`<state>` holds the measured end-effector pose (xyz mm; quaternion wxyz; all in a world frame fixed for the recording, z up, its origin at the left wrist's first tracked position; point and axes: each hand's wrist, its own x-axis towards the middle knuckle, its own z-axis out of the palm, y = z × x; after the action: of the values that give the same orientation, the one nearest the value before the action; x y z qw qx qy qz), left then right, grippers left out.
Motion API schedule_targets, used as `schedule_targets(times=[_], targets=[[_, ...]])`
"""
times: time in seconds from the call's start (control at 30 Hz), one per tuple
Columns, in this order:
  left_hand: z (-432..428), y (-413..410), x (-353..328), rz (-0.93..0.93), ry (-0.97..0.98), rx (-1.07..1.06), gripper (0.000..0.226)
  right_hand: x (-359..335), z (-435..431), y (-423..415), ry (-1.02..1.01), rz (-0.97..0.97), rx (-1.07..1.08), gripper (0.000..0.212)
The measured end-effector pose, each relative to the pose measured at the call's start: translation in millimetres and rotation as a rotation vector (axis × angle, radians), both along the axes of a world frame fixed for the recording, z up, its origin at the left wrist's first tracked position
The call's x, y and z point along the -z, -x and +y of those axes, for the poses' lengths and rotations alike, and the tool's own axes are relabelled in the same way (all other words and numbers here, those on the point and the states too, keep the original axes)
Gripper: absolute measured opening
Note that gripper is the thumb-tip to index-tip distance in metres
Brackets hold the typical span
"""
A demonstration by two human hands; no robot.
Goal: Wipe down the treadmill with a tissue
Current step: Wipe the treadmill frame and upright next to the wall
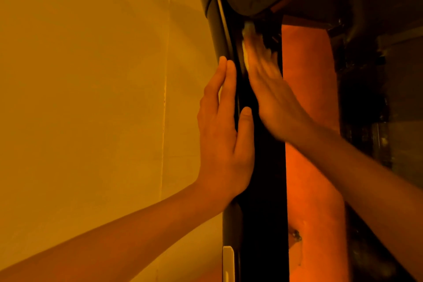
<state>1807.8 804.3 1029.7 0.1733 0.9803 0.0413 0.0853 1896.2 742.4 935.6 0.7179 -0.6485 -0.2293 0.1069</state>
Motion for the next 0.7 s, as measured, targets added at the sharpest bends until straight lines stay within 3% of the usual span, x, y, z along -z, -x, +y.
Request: schedule_targets(times=[0.13, 0.33, 0.5, 0.6, 0.7], targets=[[1.8, 0.3, 0.6, 0.004, -0.022, 0.011, 0.057, -3.3, 8.2, -10.1, -0.024, 0.034, 0.036, 0.067], [-0.5, -0.4, 0.5, -0.010, -0.029, -0.005, 0.057, 9.9, -31.2, 136.3, -0.078, 0.133, -0.057, 0.065], [-1.1, -0.4, 0.2, -0.006, -0.052, -0.001, 0.058, 4.4, -9.6, 45.3, -0.022, 0.029, -0.010, 0.059], [-1.2, -0.7, 0.2, 0.009, -0.037, 0.006, 0.057, -5.1, 9.0, -28.2, 0.017, 0.086, 0.054, 0.060], [0.4, -0.3, -0.1, 0.002, -0.048, 0.009, 0.057, -7.2, 9.8, -20.9, 0.007, 0.053, 0.077, 0.061]])
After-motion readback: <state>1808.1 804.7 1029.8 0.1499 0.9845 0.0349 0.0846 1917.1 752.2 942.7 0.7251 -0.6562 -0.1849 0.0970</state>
